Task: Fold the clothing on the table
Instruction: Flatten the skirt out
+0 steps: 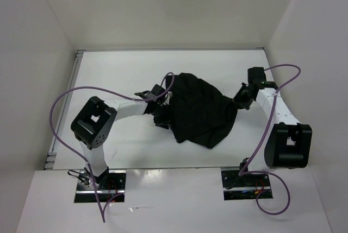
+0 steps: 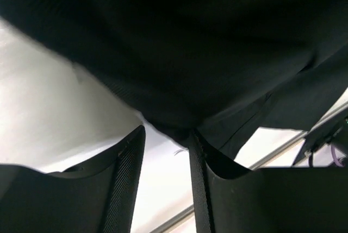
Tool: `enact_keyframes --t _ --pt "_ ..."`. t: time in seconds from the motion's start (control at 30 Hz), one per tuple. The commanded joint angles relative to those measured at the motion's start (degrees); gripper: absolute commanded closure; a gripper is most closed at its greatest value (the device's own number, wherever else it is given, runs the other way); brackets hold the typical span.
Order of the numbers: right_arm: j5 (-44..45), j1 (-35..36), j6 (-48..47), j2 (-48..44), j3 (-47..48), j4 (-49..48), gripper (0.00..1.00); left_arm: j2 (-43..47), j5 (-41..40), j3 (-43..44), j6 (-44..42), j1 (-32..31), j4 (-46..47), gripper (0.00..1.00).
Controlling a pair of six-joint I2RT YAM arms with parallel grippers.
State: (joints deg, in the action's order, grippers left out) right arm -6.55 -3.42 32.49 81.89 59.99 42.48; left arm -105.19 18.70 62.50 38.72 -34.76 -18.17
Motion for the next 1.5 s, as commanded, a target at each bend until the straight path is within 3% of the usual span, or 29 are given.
enact_keyframes --t 0.0,0.17,0.3,0.33,0.37,0.4,0.47,0.6,0.73,0.87,1.0,1.1,1.13,1.17,1.27,1.47 --pt "-0.5 -0.3 -0.7 -0.7 2.8 -1.9 1.0 -1.8 -2.8 1.9 1.9 -1.6 0.9 0.53" --pt "-0.5 -0.3 -0.7 -1.2 2.2 -1.9 1.0 -4.8 -3.3 3.7 2.5 -2.2 0.9 0.46" --pt "-1.0 -0.3 -0.7 -2.4 1.2 -1.9 1.0 -6.8 -3.3 5.6 1.3 -3.3 0.3 0.49" --pt "-1.0 -0.3 -0.7 -2.4 1.2 -1.9 1.0 -7.7 -3.3 5.6 1.3 -3.3 0.2 0.55" --pt "-1.0 -0.3 -0.7 -2.4 1.2 -1.9 1.0 -8.3 -3.3 5.6 0.7 -3.8 0.2 0.68" --pt "-1.0 -0.3 -0.7 -3.1 1.2 -1.9 1.0 -8.3 -5.3 5.6 1.3 -3.8 -0.8 1.0" --pt "-1.6 -0.3 -0.7 -4.3 1.2 -1.9 1.0 -7.8 -6.4 7.6 0.3 -3.8 -2.1 1.0" --pt "-6.5 -0.3 -1.5 -7.3 3.6 -1.9 1.0 3.2 -10.2 13.3 -1.4 -1.1 -8.7 1.0" --pt "-20.0 -0.3 -2.6 -10.0 9.7 -3.1 1.0 11.7 -10.9 23.8 -5.6 4.9 -13.8 1.0" --pt "-24.5 -0.3 -2.6 -8.2 11.9 -3.1 1.0 12.5 -13.1 32.9 -9.6 9.4 -19.3 1.0" --pt "-23.0 -0.3 -3.7 -5.2 4.0 -2.5 1.0 10.3 -13.6 29.2 -10.3 10.2 -19.9 1.0" --pt "-15.1 0.3 -3.7 -2.5 -4.8 -2.5 1.0 8.7 -12.1 20.6 -8.9 10.2 -16.7 0.78" --pt "-13.0 0.3 -3.0 -2.5 -7.6 -2.5 1.0 7.8 -12.1 18.6 -8.2 10.2 -15.9 0.65" --pt "-10.2 1.0 -2.0 -1.7 -7.1 -2.0 1.0 7.2 -12.1 16.4 -6.6 10.2 -14.5 0.33" --pt "-4.6 1.8 -0.5 -1.1 -3.7 -1.3 1.0 7.2 -12.1 9.9 -3.8 10.2 -12.3 0.2" --pt "-3.4 1.8 -0.5 1.7 -1.6 -0.6 1.0 8.3 -12.3 3.8 -2.6 8.6 -10.2 0.2"
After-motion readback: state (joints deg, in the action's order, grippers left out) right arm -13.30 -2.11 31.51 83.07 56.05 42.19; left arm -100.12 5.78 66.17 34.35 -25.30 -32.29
